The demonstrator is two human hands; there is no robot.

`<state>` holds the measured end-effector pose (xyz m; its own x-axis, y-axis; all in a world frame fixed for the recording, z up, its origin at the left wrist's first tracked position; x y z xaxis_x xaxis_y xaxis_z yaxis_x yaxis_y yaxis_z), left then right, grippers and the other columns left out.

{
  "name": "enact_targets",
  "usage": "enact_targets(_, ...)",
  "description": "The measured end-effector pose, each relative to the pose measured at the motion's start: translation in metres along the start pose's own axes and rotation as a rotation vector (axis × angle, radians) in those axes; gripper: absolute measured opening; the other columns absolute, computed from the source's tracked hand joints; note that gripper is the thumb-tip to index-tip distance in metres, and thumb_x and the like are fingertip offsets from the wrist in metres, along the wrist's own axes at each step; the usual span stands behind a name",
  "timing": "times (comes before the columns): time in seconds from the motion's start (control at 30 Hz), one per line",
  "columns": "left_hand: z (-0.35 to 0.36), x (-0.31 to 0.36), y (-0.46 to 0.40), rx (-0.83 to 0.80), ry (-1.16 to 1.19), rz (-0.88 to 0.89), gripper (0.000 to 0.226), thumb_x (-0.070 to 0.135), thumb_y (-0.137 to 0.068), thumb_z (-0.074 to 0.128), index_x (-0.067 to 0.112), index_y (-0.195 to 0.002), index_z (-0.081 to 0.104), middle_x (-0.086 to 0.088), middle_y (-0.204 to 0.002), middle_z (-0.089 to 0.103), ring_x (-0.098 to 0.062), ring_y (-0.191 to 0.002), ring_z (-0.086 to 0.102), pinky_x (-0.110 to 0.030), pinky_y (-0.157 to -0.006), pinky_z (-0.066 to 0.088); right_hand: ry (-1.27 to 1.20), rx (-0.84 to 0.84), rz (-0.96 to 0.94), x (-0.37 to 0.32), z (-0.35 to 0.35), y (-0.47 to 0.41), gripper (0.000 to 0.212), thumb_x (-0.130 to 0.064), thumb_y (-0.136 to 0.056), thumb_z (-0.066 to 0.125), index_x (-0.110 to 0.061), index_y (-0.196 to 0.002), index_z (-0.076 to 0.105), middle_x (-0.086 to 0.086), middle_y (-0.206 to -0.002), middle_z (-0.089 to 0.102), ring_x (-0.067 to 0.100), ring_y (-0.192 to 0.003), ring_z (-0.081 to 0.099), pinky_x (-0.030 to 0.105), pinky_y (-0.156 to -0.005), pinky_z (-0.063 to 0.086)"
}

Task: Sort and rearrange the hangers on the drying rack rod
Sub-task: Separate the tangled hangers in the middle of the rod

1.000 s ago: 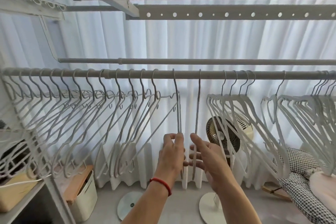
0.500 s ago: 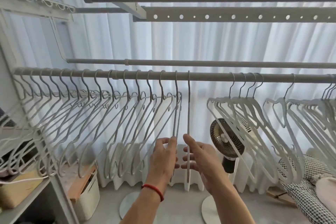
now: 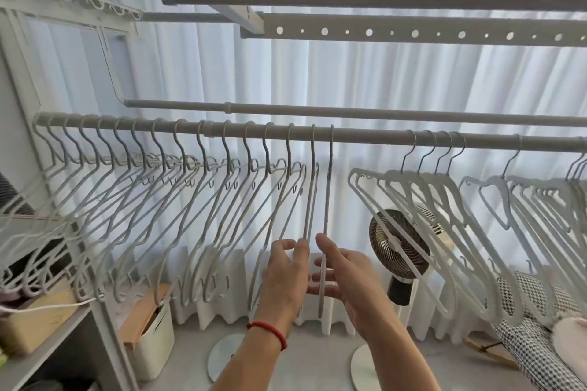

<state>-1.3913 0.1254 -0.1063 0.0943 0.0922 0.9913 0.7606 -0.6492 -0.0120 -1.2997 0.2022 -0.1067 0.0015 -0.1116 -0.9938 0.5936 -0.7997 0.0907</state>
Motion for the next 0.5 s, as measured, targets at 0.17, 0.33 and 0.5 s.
enact_targets(0.17, -0.0016, -0.0006, -0.0007, 0.007, -0.007, -0.001, 0.038, 0.049, -0.104, 0.039, 0.024, -0.132, 0.048, -0.002, -0.114, 0.066, -0.002, -0.089, 0.063, -0.033, -0.082, 0.056, -0.003, -0.016, 0.003, -0.0014, 0.0028, 0.0005, 0.046, -0.043, -0.097, 0.065, 0.002, -0.100, 0.069, 0.015, -0.080, 0.077, 0.030, -0.073, 0.078, 0.039, -0.069, 0.064)
enact_targets(0.33, -0.0027, -0.0018, -0.0008, 0.017, -0.020, -0.006, 0.036, 0.050, -0.103, 0.040, 0.026, -0.129, 0.050, 0.006, -0.098, 0.068, -0.003, -0.086, 0.066, -0.037, -0.087, 0.056, -0.014, -0.022, -0.005, 0.0006, 0.0012, -0.0001, 0.056, -0.046, -0.095, 0.066, 0.010, -0.103, 0.068, 0.016, -0.080, 0.070, 0.028, -0.070, 0.077, 0.040, -0.071, 0.064)
enact_targets(0.5, -0.0019, -0.0016, -0.0004, 0.017, -0.060, -0.022, 0.038, 0.052, -0.102, 0.040, 0.027, -0.129, 0.049, 0.003, -0.101, 0.068, -0.015, -0.093, 0.068, -0.038, -0.085, 0.055, 0.004, -0.018, -0.009, -0.0009, -0.0032, 0.0029, 0.051, -0.046, -0.094, 0.067, 0.004, -0.101, 0.069, 0.010, -0.076, 0.073, 0.027, -0.068, 0.077, 0.046, -0.079, 0.064)
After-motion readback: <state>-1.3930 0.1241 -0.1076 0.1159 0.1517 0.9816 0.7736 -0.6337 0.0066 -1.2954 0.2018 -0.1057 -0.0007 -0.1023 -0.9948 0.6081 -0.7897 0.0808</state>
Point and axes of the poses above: each hand's wrist, its own y-axis away from the middle knuckle, its own z-axis out of the palm, x = y × z, the point moved 4 cm from there along -y, towards the middle knuckle
